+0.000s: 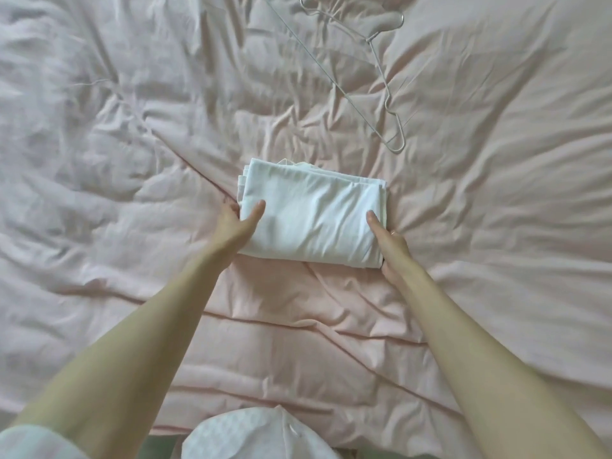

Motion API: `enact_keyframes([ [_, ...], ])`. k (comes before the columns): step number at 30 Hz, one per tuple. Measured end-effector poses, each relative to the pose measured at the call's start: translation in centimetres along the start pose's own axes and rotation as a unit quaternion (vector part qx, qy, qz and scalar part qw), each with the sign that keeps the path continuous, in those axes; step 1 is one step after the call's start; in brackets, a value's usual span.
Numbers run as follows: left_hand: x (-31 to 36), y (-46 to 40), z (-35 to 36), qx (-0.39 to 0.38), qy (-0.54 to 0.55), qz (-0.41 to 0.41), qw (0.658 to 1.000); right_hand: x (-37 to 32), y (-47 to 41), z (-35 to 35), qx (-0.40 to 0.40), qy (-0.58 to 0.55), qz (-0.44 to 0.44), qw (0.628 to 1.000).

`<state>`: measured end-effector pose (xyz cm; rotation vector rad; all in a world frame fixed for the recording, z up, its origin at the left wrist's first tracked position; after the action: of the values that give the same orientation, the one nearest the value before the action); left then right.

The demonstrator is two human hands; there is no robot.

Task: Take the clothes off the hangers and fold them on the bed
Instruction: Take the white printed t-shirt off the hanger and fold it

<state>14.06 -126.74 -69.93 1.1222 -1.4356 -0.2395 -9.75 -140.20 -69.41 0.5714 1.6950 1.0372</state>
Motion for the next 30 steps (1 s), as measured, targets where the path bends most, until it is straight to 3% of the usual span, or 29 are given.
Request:
enact_keyframes([
  [5, 0.2, 0.3, 0.5, -0.049, 0.140, -0.105, 0.983, -1.3, -0.2, 0.2, -0.130, -0.022, 0.078, 0.988],
  [11, -3.2, 6.5, -3.6, -0.020, 0.134, -0.081, 0.987, -1.3, 3.9, 2.2, -0.159, 0.117, 0.120, 0.973],
  [18, -10.0, 17.6, -12.4, 0.088, 0.228, -0.053, 0.968, -1.7, 12.3, 12.5, -0.303, 0.267, 0.058, 0.913],
  [24, -19.3, 30.8, -18.3, 0.218, 0.370, -0.044, 0.902, 3.8, 22.9, 23.5, -0.373, 0.413, 0.005, 0.831],
  [30, -32.1, 46.3, -20.1, 0.304, 0.549, -0.051, 0.777, 15.5, 36.1, 31.7, -0.426, 0.538, -0.036, 0.726],
])
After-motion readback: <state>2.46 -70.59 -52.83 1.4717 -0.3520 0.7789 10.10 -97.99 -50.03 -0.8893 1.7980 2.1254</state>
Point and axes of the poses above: each hand's wrist, its own y-axis away from the middle knuckle, its own z-axis out of the palm, x = y × z, the point moved 1 cm from there along -y, towards the middle knuckle, and after that the axes turned 3 degrees about -x, right-handed, at the moved point
